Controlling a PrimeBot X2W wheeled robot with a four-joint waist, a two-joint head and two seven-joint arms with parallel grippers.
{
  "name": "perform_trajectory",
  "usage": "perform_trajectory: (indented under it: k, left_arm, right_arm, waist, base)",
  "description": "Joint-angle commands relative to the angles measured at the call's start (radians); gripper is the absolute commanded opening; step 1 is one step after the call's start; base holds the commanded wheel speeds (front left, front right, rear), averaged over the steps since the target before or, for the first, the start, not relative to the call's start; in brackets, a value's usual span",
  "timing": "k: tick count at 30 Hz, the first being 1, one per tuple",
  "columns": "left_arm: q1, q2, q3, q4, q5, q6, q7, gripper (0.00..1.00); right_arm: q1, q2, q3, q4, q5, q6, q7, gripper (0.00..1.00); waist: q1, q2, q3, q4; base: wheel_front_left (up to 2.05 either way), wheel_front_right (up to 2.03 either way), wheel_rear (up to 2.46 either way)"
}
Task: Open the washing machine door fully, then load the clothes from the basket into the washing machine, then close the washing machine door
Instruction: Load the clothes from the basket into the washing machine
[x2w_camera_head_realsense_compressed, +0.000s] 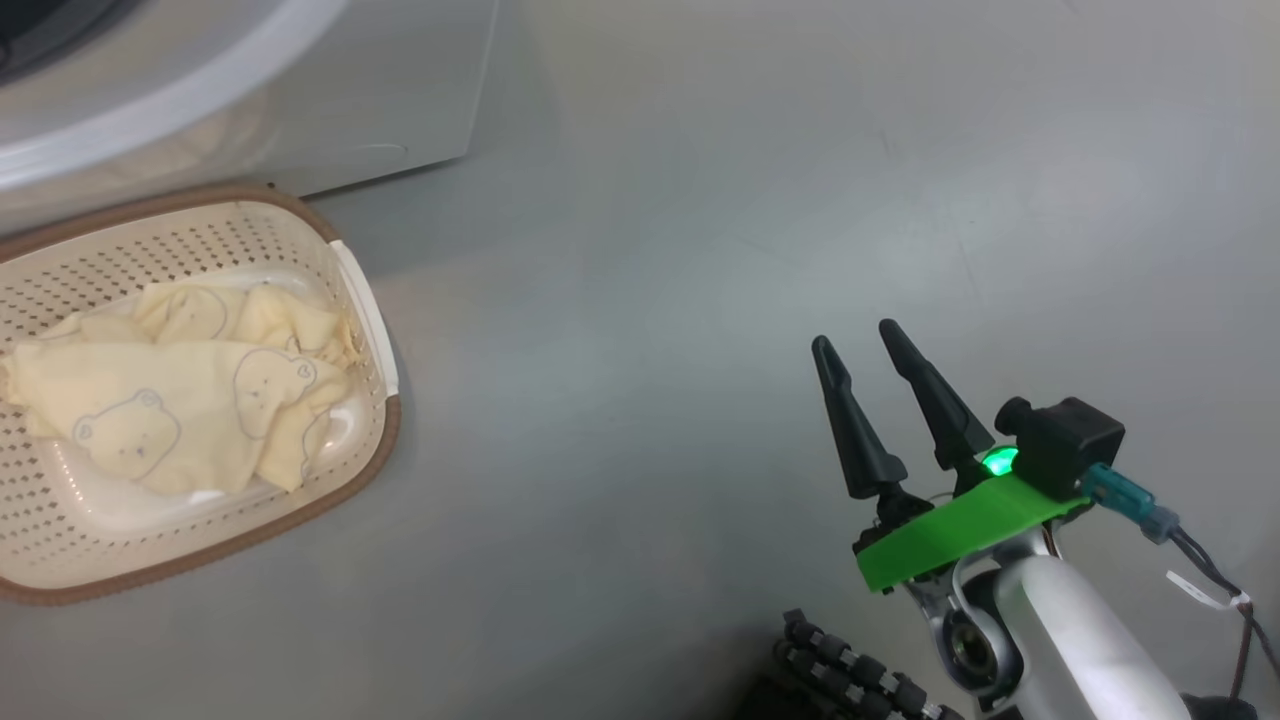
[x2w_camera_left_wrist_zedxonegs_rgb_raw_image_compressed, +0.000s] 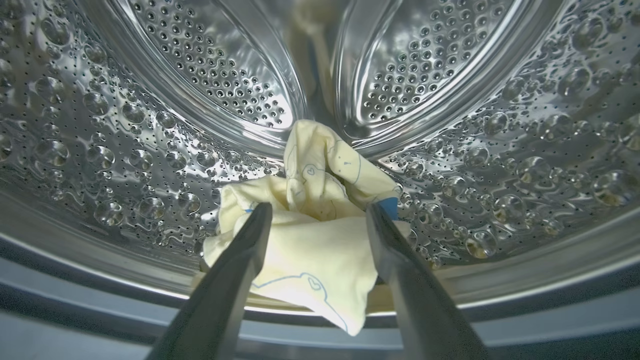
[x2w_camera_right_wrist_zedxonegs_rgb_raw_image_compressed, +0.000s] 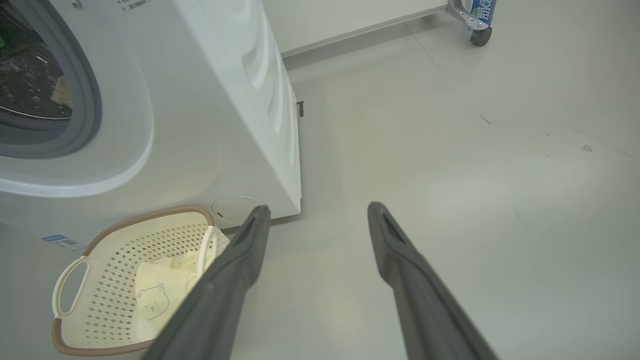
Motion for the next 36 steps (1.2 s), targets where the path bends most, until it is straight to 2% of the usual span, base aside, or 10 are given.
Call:
perform_trajectory:
  k: [1, 5, 17, 24, 29, 33, 36]
  left_arm:
    - [-0.001, 0.025, 0.005, -0.023, -0.006, 0.008, -0.006, 1.00]
    - [0.039, -0.002, 0.015, -0.019, -0.029, 0.005, -0.034, 1.00]
    - [0.171, -0.080, 0.044, -0.012, -0.101, -0.046, -0.151, 1.00]
    - [0.249, -0.117, 0.042, -0.014, -0.123, -0.093, -0.207, 1.00]
    - [0.322, -0.152, 0.018, -0.043, -0.114, -0.125, -0.232, 1.00]
    - [0.373, -0.167, 0.012, -0.081, -0.112, -0.132, -0.238, 1.00]
    - [0.444, -0.177, 0.019, -0.168, -0.113, -0.130, -0.239, 1.00]
  right_arm:
    - [0.018, -0.013, 0.010, -0.022, -0.006, -0.003, -0.006, 1.00]
    - [0.015, -0.018, 0.001, -0.023, -0.010, -0.003, -0.006, 1.00]
    - [0.025, -0.044, -0.028, -0.015, -0.024, -0.003, -0.006, 1.00]
    - [0.032, -0.058, -0.047, -0.016, -0.032, -0.003, -0.006, 1.00]
    - [0.038, -0.066, -0.062, -0.015, -0.037, -0.003, -0.006, 1.00]
    - [0.047, -0.071, -0.069, -0.015, -0.041, -0.003, -0.006, 1.00]
    - [0.054, -0.072, -0.082, -0.017, -0.044, -0.003, -0.006, 1.00]
  waist:
    - [0.0000, 0.0000, -0.018, 0.016]
    - [0.0000, 0.0000, -0.056, 0.045]
    - [0.0000, 0.0000, -0.190, 0.148]
    - [0.0000, 0.0000, -0.248, 0.204]
    - [0.0000, 0.0000, -0.281, 0.242]
    - [0.0000, 0.0000, -0.302, 0.260]
    - [0.0000, 0.0000, -0.320, 0.276]
  base:
    - [0.00, 0.00, 0.00]
    - [0.00, 0.00, 0.00]
    - [0.00, 0.00, 0.00]
    - [0.00, 0.00, 0.00]
    - [0.00, 0.00, 0.00]
    - [0.00, 0.00, 0.00]
    - [0.00, 0.00, 0.00]
